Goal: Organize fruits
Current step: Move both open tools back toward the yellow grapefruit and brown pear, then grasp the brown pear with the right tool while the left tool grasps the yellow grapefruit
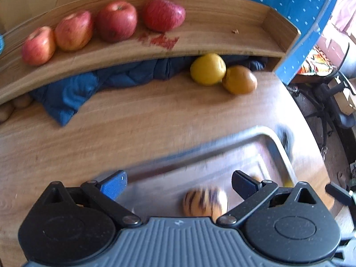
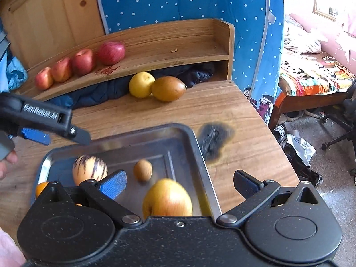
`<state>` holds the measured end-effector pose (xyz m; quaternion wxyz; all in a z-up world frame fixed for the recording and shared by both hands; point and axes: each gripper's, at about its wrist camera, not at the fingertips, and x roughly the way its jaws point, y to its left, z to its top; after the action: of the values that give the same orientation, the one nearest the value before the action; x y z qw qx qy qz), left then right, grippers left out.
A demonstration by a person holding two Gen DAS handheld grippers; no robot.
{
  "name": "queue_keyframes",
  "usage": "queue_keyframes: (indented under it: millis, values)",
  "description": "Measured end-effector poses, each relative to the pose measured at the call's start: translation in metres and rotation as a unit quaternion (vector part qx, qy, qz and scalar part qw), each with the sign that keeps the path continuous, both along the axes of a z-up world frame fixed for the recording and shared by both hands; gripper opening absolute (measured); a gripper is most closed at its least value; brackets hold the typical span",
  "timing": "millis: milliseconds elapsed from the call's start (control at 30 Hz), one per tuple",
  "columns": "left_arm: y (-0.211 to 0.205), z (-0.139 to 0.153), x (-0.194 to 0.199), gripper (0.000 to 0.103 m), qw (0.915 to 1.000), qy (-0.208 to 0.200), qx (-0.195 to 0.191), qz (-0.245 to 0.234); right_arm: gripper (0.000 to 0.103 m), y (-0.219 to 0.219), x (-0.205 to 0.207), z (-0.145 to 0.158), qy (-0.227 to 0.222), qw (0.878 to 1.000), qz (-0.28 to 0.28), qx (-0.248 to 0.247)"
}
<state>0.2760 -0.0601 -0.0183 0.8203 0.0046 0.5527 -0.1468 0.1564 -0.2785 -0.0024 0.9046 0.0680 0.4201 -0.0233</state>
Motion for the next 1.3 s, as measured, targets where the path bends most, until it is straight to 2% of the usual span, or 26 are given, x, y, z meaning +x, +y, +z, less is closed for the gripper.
queue_keyframes:
  millis: [300,467,633,767,967,1300]
  values:
    - [-0.028,-0.017,0.058,0.102,0.9996,0.002,-0.025,0.015,0.102,-0.006,0.037,-0.011,0.0,1.0,0.014,-0.021]
    - [-0.045,-0.024,0.085,0.102,0.9995,-0.009,-0.03,-0.002,0.102,-0.01,0.064,-0.018,0.015,0.999,0.016,-0.023]
    - [-0.055,-0.028,0.109,0.102,0.9987,-0.018,-0.046,-0.008,0.102,-0.007,0.1,-0.023,0.023,0.998,0.038,-0.035]
    - [-0.057,-0.036,0.124,0.102,0.9979,-0.02,-0.062,0.007,0.102,0.0,0.131,-0.026,0.027,0.996,0.063,-0.057]
    - [-0.06,-0.049,0.137,0.102,0.996,-0.007,-0.086,0.024,0.102,0.013,0.17,-0.032,0.022,0.987,0.105,-0.118]
    - [-0.045,-0.054,0.147,0.1,0.9895,-0.001,-0.135,0.052,0.098,0.027,0.207,-0.044,0.011,0.97,0.18,-0.161]
